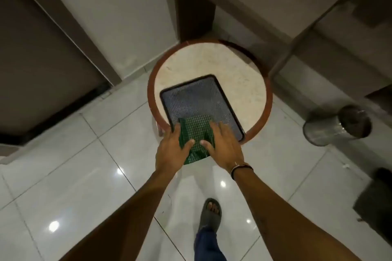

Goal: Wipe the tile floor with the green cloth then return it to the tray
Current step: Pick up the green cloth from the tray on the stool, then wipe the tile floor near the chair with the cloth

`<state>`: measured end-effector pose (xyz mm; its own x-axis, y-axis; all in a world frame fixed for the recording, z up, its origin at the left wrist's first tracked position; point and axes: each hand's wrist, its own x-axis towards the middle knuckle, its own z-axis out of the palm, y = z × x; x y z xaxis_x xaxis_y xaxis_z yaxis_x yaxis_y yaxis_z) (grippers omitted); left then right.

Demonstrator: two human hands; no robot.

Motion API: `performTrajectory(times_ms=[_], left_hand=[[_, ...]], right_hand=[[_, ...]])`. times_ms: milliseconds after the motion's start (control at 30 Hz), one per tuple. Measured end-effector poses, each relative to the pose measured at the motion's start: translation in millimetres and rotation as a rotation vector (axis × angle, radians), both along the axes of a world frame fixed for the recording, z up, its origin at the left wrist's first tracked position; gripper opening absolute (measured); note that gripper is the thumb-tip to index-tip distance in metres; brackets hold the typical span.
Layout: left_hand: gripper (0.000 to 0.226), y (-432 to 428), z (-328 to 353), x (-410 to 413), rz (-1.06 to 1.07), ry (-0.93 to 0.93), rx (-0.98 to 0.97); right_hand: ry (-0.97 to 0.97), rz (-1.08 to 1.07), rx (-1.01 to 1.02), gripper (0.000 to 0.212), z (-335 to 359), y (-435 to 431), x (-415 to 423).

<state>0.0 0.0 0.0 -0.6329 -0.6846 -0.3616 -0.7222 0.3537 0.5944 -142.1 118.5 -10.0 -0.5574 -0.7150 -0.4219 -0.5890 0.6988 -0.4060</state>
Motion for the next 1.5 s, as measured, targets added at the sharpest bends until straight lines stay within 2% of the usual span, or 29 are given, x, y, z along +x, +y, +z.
performTrajectory(times_ms=[133, 300, 433, 567, 667, 767, 900, 1000, 1100, 1200, 1333, 1400, 1500], left_hand=[[0.077, -6, -62, -15, 0.142, -0.097, -0.038], [0.061, -11, -109, -17, 0.213, -0.058, -0.11], [0.031, -13, -111, -6, 0.174, -0.055, -0.18], [0.034, -10, -72, 22, 0.255, 0.065, -0.079], [0.042, -5, -39, 70, 0.402, 0.21, 0.091], [0.061, -3, -6, 139, 0.523, 0.364, 0.414], [0.067, 1, 23, 235, 0.47, 0.337, 0.885], [0.062, 10, 28, 312, 0.461, 0.342, 1.109], [0.054, 19, 7, 379, 0.596, 0.427, 1.171], [0.041, 35, -29, 428, 0.792, 0.429, 1.087], [0.028, 81, -109, 484, 0.826, 0.272, 0.998], [0.026, 108, -160, 504, 0.794, 0.167, 0.938], [0.037, 141, -247, 523, 0.727, -0.024, 0.839]], right_hand=[[0.036, -0.045, 0.005, 0.07, -69, -24, -15], [0.139, -0.178, -0.061, 0.051, -115, -37, -24], [-0.046, -0.325, -0.302, 0.061, -96, -38, -15], [-0.219, -0.443, -0.484, 0.056, -40, -35, 38], [-0.358, -0.5, -0.563, 0.055, 12, -27, 101], [-0.411, -0.441, -0.617, 0.055, 64, -15, 183], [-0.432, -0.405, -0.632, 0.052, 110, -8, 287], [-0.56, -0.487, -0.683, 0.048, 118, 0, 352], [-0.697, -0.667, -0.691, 0.049, 91, 13, 402], [-0.832, -0.838, -0.553, 0.045, 40, 38, 433], [-1.069, -0.93, -0.302, 0.015, -56, 90, 476], [-0.992, -0.876, -0.196, 0.009, -118, 112, 493], [-0.791, -0.728, -0.071, 0.009, -216, 135, 510]])
